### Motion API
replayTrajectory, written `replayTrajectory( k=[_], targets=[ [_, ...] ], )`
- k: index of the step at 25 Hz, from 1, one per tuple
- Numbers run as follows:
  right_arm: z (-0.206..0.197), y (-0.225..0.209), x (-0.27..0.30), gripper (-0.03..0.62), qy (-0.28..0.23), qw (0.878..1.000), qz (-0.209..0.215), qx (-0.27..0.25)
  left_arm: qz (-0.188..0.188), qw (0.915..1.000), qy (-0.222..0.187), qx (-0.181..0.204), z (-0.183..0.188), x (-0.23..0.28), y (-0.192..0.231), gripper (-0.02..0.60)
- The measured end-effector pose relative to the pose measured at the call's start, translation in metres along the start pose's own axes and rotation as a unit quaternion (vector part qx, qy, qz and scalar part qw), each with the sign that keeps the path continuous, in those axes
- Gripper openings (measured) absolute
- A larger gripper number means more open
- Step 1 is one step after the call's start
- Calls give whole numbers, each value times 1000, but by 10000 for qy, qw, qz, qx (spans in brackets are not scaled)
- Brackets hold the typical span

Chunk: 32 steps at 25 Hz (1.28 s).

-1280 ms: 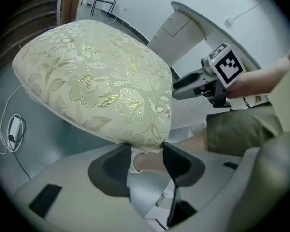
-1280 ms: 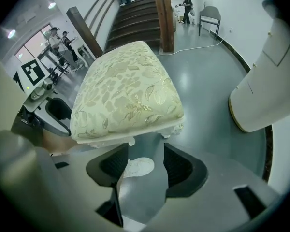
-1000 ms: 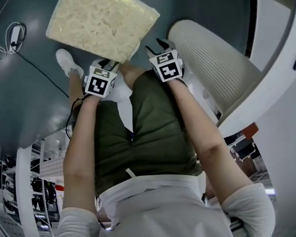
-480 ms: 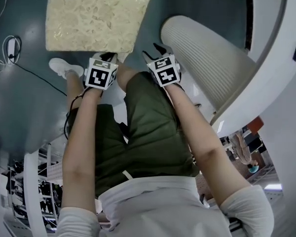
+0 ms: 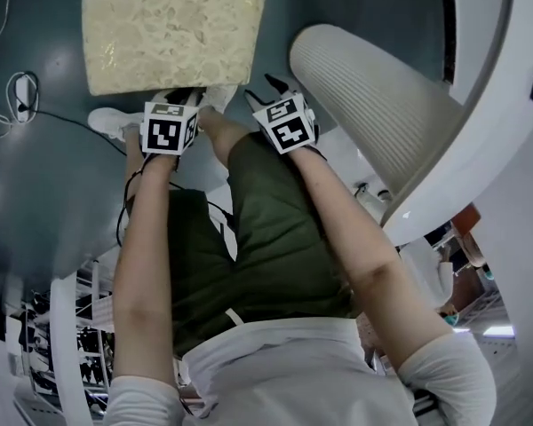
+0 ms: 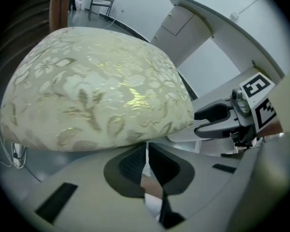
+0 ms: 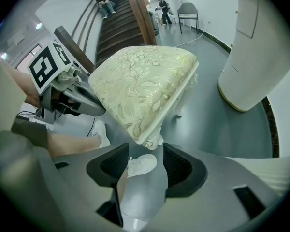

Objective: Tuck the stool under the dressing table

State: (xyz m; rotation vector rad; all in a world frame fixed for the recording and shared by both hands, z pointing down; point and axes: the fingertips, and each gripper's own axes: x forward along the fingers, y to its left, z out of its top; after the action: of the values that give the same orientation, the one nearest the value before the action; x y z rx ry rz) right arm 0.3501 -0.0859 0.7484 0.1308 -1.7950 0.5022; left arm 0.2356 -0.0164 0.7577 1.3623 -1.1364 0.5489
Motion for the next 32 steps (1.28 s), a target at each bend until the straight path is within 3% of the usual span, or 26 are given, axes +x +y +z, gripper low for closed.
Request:
replayTrajectory(
  k=[4, 6, 8, 9, 12, 15, 19, 25, 32],
  targets=[
    [-6, 52, 23, 238, 16, 10000, -9, -8, 439, 9988, 3, -232, -51, -32, 63, 17],
    [-9, 101, 44, 241, -86, 9973, -228, 688, 458, 9979, 353, 291, -71, -52, 114, 21],
    [-7, 148, 66, 266, -233, 9819, -610, 1777, 394, 9903, 789, 1077, -71, -73, 172, 31],
    [-7, 156, 71, 276, -266, 9738, -766, 2124, 416, 9874, 881, 1246, -67, -80, 191, 31],
    [-5, 151, 74, 289, -251, 9615, -1023, 2540, 574, 9874, 849, 1205, -55, -93, 225, 31],
    [-1, 146, 77, 325, -71, 9544, -1216, 2726, 602, 9863, 879, 1263, -45, -102, 247, 31],
    [0, 145, 78, 318, 166, 9424, -1501, 2986, 366, 9840, 1010, 1422, -42, -108, 262, 28],
    [2, 148, 76, 296, 109, 9291, -1878, 3183, -121, 9813, 1193, 1505, -46, -107, 265, 11],
    [-1, 154, 75, 290, -33, 9169, -2022, 3441, -237, 9743, 1279, 1839, -46, -110, 269, 6]
  ],
)
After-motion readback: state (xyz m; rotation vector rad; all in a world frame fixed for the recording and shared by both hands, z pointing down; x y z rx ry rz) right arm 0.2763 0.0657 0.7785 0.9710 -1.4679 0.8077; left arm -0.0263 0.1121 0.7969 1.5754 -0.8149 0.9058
